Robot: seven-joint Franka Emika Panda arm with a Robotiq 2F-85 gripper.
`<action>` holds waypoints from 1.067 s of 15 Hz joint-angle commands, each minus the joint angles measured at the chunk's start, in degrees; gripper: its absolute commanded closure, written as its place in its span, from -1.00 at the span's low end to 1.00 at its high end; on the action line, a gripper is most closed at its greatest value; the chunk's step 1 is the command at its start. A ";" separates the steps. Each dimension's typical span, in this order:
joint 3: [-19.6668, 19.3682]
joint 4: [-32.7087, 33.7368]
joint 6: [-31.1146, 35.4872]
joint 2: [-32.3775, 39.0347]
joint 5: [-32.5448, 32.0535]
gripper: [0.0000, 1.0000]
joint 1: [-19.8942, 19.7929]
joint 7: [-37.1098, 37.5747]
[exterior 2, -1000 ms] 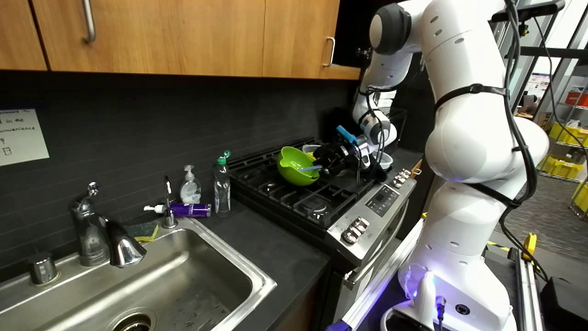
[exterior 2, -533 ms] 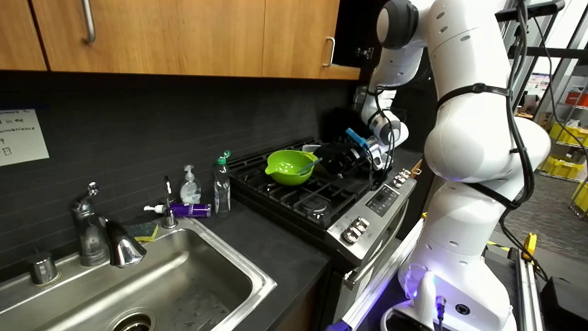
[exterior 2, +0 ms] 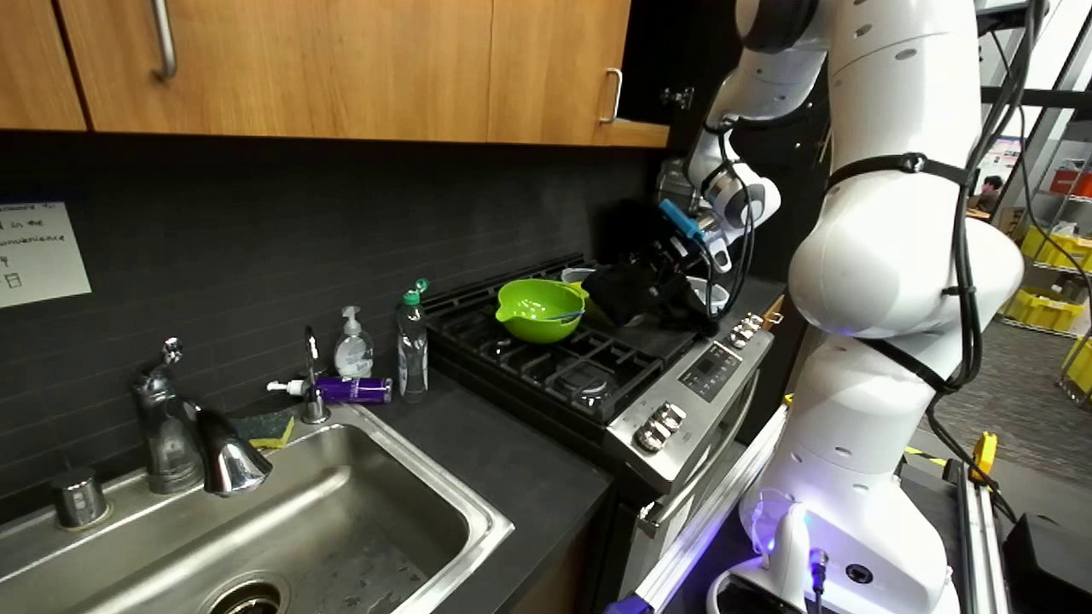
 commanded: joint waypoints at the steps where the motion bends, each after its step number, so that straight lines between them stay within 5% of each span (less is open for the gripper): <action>1: -0.86 -2.36 5.02 -7.70 -4.50 -1.00 -0.12 0.50; 6: -0.48 1.11 7.52 -6.88 -7.77 -1.00 -3.76 -5.62; 9: -0.17 2.53 7.48 -4.63 -9.79 -1.00 -6.38 -16.93; 16: 1.43 -5.12 23.32 -6.12 -7.50 -1.00 -9.06 -43.04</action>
